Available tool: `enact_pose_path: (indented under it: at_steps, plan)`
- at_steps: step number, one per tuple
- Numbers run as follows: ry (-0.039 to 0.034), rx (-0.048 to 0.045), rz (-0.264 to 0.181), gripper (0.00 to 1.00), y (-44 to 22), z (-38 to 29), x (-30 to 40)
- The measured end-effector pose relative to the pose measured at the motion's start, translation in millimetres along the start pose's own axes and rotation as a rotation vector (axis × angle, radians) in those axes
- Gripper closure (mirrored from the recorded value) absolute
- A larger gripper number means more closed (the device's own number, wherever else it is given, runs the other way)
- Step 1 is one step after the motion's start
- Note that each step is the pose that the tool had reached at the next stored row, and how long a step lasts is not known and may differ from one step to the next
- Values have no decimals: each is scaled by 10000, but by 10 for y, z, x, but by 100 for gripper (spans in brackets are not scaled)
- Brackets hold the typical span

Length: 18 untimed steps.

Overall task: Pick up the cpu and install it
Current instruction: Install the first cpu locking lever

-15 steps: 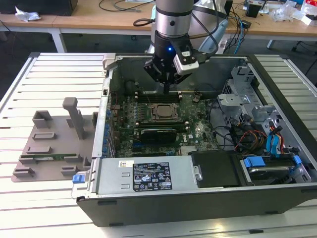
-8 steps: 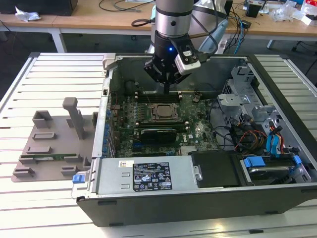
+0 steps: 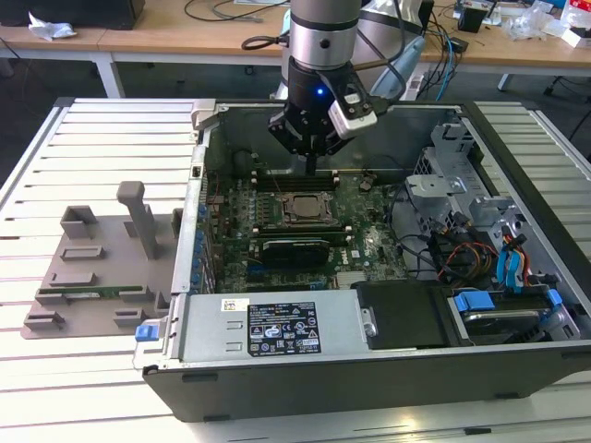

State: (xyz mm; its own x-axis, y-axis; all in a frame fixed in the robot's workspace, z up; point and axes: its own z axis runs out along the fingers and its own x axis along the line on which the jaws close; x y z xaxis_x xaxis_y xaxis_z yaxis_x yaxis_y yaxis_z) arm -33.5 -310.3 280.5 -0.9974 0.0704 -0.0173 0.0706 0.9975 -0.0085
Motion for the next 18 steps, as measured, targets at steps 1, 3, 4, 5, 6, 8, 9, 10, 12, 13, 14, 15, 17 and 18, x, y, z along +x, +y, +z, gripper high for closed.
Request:
enact_pose_path:
  at_steps: [1, 3, 4, 5, 6, 8, 9, 10, 12, 13, 14, 15, 17, 18]
  plan:
    - [0, -1, -95, 89, 0, 0, 0]
    - [0, -21, -224, 89, 0, 0, 1]
    - [-2, -23, -285, 89, 0, 0, 0]
    - [-2, -24, -358, 89, 0, 0, 0]
    - [-2, -26, -473, 89, 0, 0, 0]
    - [-3, -28, -606, 89, 0, 0, 0]
    - [-4, -28, -606, 89, 0, 0, 0]
    - [-3, -28, -606, 89, 0, 0, 0]
    - [-4, -25, -606, 89, -13, -3, 180]
    - [-5, -25, -606, 89, -18, -4, 261]
    - [-4, -24, -607, 89, -21, -5, 301]
    - [-4, -23, -606, 89, -25, -5, 355]
    - [-5, -23, -606, 89, -27, -4, 384]
    - [-5, -23, -607, 89, -28, -4, 391]
